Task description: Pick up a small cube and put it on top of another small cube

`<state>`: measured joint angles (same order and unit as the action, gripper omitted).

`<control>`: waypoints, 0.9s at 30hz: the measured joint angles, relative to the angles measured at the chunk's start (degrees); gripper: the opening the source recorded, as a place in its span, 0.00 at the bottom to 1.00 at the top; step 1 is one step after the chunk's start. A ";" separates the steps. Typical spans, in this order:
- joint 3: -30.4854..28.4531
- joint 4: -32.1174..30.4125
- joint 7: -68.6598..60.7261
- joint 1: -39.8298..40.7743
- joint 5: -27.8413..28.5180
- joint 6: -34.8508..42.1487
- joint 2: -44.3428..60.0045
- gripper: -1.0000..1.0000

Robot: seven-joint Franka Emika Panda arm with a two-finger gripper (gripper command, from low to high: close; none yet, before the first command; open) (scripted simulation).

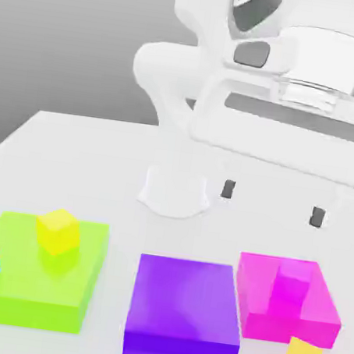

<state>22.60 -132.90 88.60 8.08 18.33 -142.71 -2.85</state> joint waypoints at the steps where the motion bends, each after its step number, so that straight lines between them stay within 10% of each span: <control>1: 0.19 -0.06 2.03 -0.64 0.84 -0.54 2.06 0.50; 16: -2.37 0.18 22.27 -10.92 4.74 -13.95 29.73 0.50; 17: -3.89 0.69 23.28 -12.18 6.05 -15.39 31.71 0.00; 27: -0.77 -0.54 20.72 -9.81 2.51 -12.29 27.18 0.00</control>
<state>21.83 -133.44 109.31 -1.73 20.84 -155.00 24.32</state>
